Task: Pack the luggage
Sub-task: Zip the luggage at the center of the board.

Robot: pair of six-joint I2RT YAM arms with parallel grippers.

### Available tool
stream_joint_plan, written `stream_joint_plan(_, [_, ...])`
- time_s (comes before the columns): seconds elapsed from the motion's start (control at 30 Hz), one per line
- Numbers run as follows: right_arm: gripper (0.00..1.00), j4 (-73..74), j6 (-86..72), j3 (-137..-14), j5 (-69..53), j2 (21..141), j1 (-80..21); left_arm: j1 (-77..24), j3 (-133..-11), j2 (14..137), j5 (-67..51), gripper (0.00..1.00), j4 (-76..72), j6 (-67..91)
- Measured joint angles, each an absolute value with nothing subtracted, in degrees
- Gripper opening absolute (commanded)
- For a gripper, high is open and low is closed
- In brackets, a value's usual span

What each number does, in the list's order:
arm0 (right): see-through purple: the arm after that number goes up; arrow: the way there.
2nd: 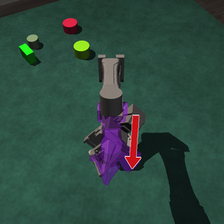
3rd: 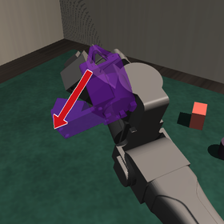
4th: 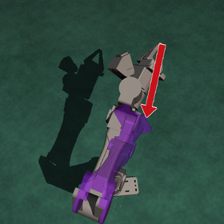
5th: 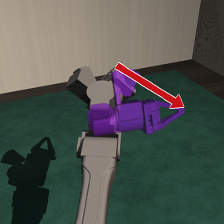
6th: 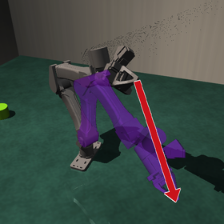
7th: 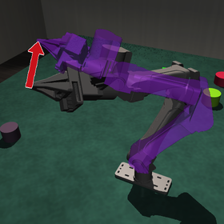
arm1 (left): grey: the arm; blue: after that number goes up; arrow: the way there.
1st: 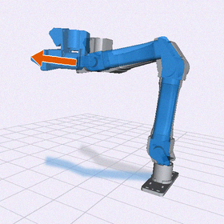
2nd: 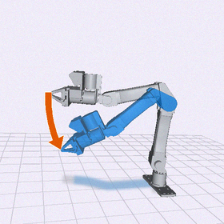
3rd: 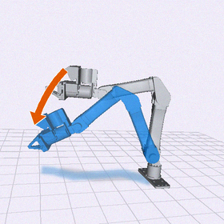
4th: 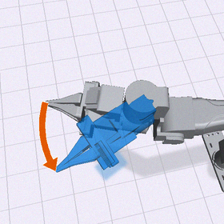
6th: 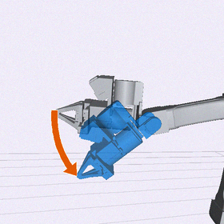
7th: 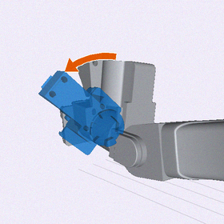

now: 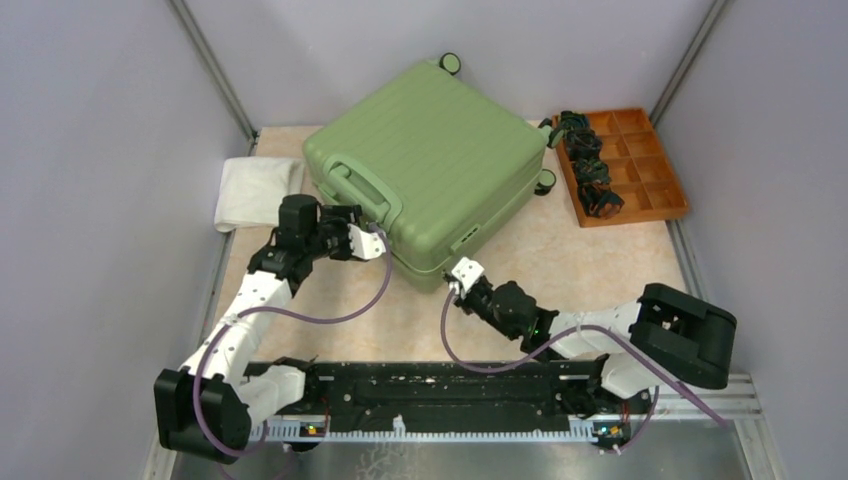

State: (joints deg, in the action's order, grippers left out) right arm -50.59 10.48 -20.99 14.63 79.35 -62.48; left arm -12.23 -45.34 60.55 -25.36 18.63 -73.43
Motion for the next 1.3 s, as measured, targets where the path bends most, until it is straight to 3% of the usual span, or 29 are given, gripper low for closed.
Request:
stream_joint_plan(0.23, [0.0, -52.66, 12.34, -24.49, 23.83, 85.6, -68.18, -13.54, -46.85, 60.82, -24.56, 0.66, 21.12, -73.41])
stream_joint_plan(0.47, [0.0, -52.21, 11.94, -35.68, 27.94, 96.33, -70.81, -14.31, -48.14, 61.82, -24.64, 0.65, 24.08, -73.71])
stream_joint_plan(0.57, [0.0, -51.44, 11.11, -39.05, 31.07, 99.02, -71.61, -14.31, -48.97, 62.43, -24.27, 0.7, 24.69, -74.11])
stream_joint_plan(0.63, [0.0, -51.24, 10.31, -39.55, 33.28, 99.29, -72.07, -14.33, -50.0, 62.67, -24.45, 0.8, 26.37, -73.89])
stream_joint_plan(0.7, [0.37, -51.77, 9.69, -39.51, 34.76, 99.29, -72.51, -14.5, -51.48, 63.05, -24.56, 0.95, 29.19, -72.6])
stream_joint_plan(0.73, [0.45, -52.21, 9.02, -39.44, 35.07, 99.24, -72.62, -14.63, -52.64, 63.31, -24.6, 0.98, 31.53, -71.68])
stream_joint_plan(0.93, [0.57, -53.71, 5.91, -37.04, 34.72, 95.98, -74.13, -10.87, -59.05, 66.43, -29.54, 0.98, 40.97, -71.83])
stream_joint_plan(1.03, [0.55, -53.41, 4.23, -33.61, 36.56, 91.53, -74.08, -3.18, -64.79, 72.03, -35.05, 0.92, 42.85, -70.7])
stream_joint_plan(1.17, [0.4, -48.27, -2.7, -30.41, 39.64, 83.35, -71.99, 10.31, -77.38, 84.53, -40.53, 0.85, 40.6, -64.69])
stream_joint_plan(1.3, [0.31, -36.27, -16.03, -30.74, 42.33, 75.68, -65.19, 15.4, -79.55, 90.32, -38.85, 0.81, 30.09, -53.67])
